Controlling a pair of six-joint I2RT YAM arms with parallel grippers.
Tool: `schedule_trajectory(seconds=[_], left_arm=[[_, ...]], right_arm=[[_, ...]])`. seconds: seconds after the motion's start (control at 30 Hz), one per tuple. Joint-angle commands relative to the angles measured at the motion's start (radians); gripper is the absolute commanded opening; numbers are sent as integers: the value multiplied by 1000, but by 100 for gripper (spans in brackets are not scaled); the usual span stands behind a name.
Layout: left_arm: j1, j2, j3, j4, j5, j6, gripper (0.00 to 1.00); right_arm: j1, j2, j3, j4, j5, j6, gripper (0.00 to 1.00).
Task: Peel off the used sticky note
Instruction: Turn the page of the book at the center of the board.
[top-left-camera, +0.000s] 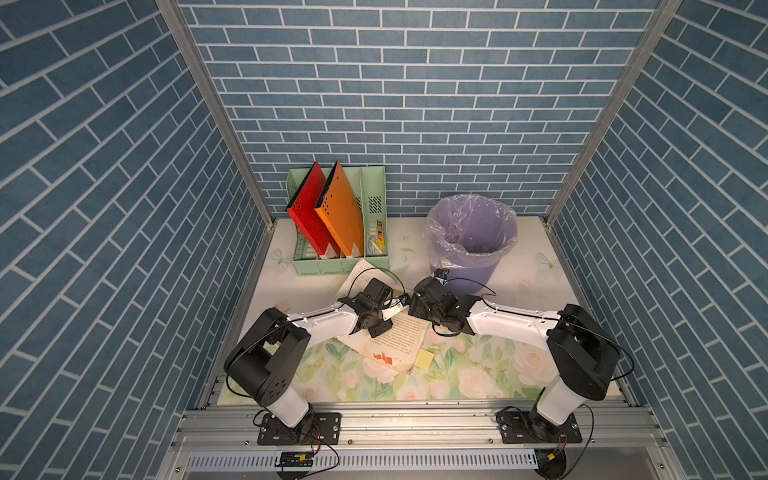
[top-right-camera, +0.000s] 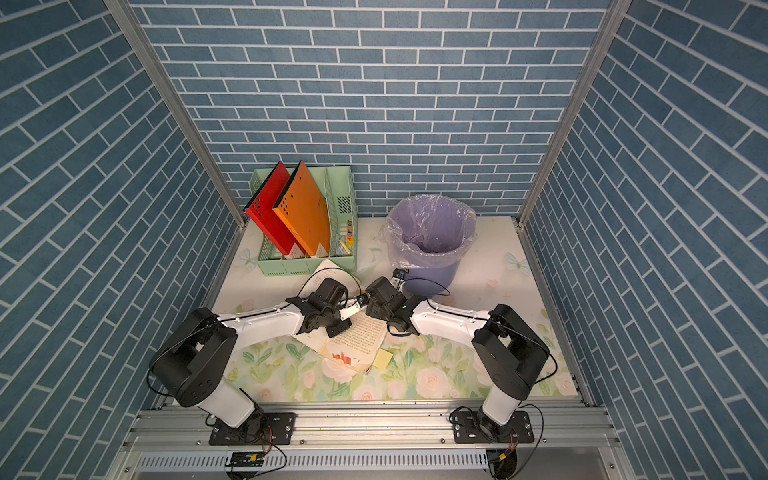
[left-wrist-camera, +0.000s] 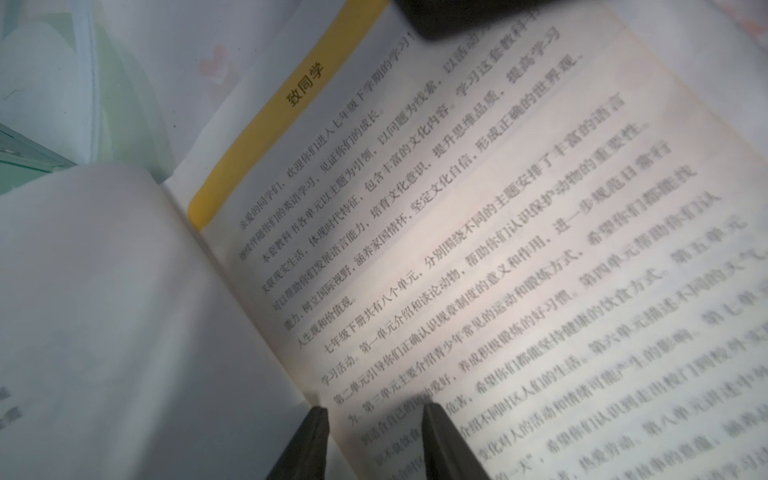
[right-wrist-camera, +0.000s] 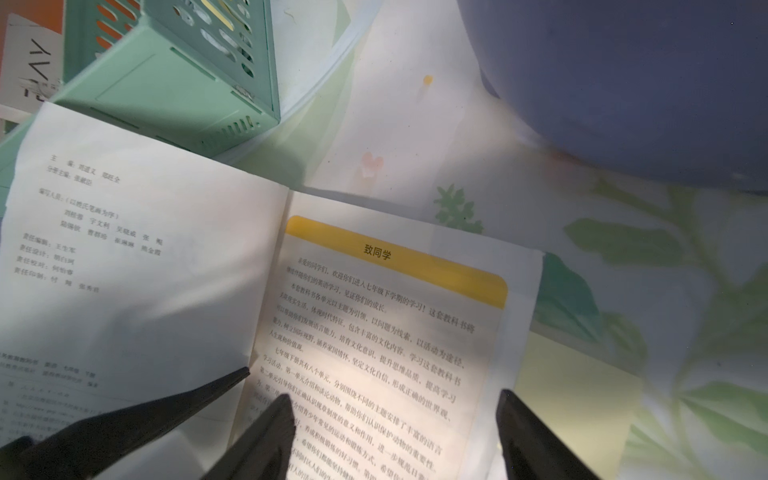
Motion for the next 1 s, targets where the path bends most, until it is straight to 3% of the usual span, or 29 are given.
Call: schedule_trajectory(seconds=[0.0, 0.3, 0.97], left_arm=[[-1, -8, -25, -58, 18, -5, 42], [-1, -12, -26, -60, 20, -3, 42], [-1, -6, -20, -57, 19, -12, 41]], right_arm=[[1, 4, -20, -20, 27, 5, 79], [-75, -45, -229, 264, -117, 46, 81], [-65, 5, -181, 287, -143, 16, 77]])
